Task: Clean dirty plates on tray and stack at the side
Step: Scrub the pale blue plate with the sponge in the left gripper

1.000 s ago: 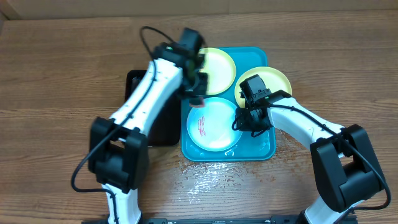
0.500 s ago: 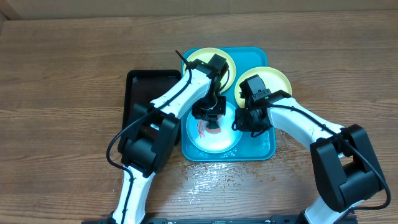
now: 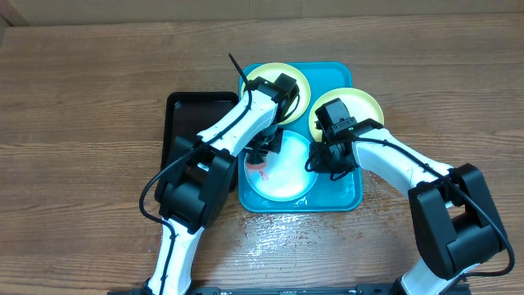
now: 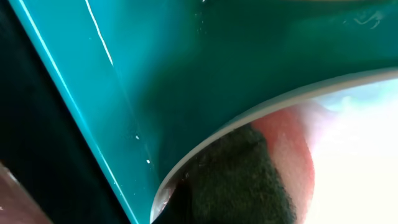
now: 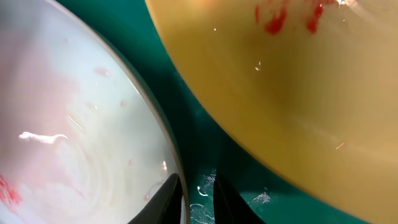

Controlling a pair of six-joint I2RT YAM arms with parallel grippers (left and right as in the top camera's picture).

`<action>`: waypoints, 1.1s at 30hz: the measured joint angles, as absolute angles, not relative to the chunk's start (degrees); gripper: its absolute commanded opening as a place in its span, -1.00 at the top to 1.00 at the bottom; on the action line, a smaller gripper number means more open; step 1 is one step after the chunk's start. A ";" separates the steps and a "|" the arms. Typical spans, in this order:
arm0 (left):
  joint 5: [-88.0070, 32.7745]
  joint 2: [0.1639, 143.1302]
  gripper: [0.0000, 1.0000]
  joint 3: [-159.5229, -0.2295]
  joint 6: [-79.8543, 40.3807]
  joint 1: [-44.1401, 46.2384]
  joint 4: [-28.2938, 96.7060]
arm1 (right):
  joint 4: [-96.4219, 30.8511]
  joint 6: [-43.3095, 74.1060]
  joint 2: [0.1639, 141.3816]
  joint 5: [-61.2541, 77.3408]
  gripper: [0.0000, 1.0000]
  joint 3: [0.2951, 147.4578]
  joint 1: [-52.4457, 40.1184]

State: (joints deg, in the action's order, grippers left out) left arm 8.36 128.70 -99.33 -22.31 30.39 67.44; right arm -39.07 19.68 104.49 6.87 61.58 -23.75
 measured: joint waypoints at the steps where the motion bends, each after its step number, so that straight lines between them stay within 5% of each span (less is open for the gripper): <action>1: 8.38 128.70 0.92 -99.33 -22.06 30.39 67.44 | -39.05 19.66 104.49 7.03 0.61 61.58 -23.77; 16: -24.10 128.95 0.92 -99.24 -20.58 31.99 59.75 | -39.13 19.68 104.49 7.05 0.62 61.58 -23.77; 33: -0.14 128.38 0.91 -97.60 -24.53 33.65 70.00 | -38.83 19.68 104.49 7.90 0.62 61.49 -24.16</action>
